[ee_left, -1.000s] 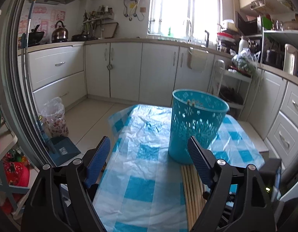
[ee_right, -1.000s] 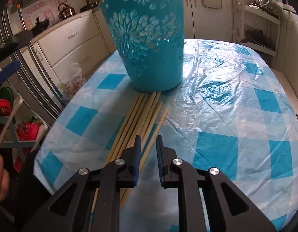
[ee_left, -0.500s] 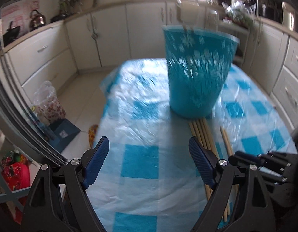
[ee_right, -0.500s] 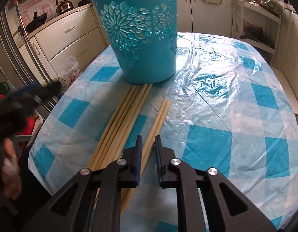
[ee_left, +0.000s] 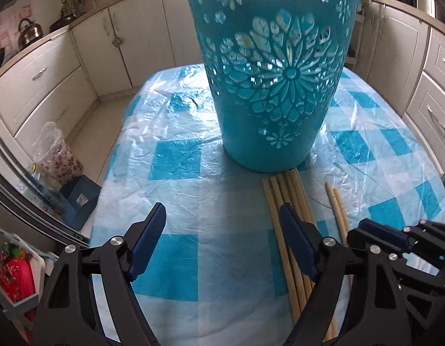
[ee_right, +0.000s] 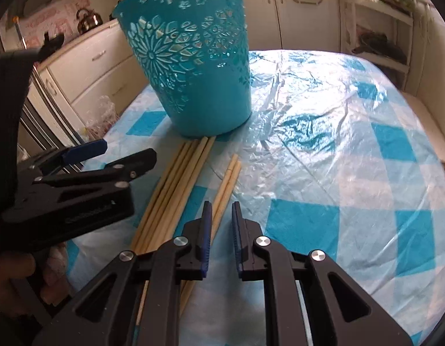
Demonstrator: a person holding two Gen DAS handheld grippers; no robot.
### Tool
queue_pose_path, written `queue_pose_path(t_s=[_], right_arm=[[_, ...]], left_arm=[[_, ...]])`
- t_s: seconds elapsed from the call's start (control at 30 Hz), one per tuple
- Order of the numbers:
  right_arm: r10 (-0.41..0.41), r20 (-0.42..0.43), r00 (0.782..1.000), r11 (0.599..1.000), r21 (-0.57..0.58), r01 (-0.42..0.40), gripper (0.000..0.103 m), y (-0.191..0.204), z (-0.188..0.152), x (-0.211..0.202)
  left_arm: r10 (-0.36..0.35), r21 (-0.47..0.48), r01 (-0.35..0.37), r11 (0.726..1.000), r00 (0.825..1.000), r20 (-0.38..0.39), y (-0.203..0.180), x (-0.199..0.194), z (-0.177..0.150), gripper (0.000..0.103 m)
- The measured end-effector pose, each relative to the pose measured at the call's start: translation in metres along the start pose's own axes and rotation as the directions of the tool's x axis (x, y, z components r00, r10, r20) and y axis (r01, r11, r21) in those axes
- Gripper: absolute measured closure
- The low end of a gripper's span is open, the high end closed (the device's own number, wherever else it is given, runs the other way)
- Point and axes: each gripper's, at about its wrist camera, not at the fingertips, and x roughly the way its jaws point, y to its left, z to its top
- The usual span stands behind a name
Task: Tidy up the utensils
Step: 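Move the left gripper to the chopstick pile and grasp one chopstick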
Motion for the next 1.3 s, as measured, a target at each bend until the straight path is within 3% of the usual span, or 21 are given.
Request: queue_pose_path(t_s=[0.33, 0.6, 0.8, 0.93, 1.1, 1.3], right_arm=[[0.001, -0.023, 1.0, 1.0, -0.013, -0.002, 0.093, -0.002, 0.002, 0.004], [0.016, -0.05, 0.999, 0.999, -0.035, -0.018, 0.093, -0.003, 0.003, 0.004], [-0.011, -0.068, 0.998, 0.998, -0.069, 0.006, 0.093, -0.004, 0.007, 0.005], [-0.006, -0.077, 0.997, 0.997, -0.079, 0.0, 0.093, -0.006, 0.012, 0.008], [0.035, -0.086, 0.996, 0.997, -0.062, -0.04, 0.093, -0.013, 0.011, 0.007], [0.032, -0.088, 0.996, 0.997, -0.069, -0.038, 0.093, -0.011, 0.012, 0.008]], left_arm=[[-0.016, 0.004, 0.016, 1.0, 0.998, -0.061, 0.001, 0.016, -0.002, 0.029], [-0.025, 0.016, 0.025, 1.0, 0.999, -0.035, -0.005, 0.008, 0.009, 0.029], [-0.019, 0.015, 0.02, 1.0, 0.997, -0.069, -0.002, 0.02, 0.01, 0.037], [-0.054, -0.002, 0.054, 0.999, 0.994, -0.096, -0.001, 0.027, 0.014, 0.044], [-0.078, -0.039, 0.074, 0.996, 0.992, -0.095, 0.004, 0.019, 0.015, 0.044], [-0.083, -0.013, 0.082, 0.997, 0.992, -0.099, -0.003, 0.022, 0.013, 0.044]])
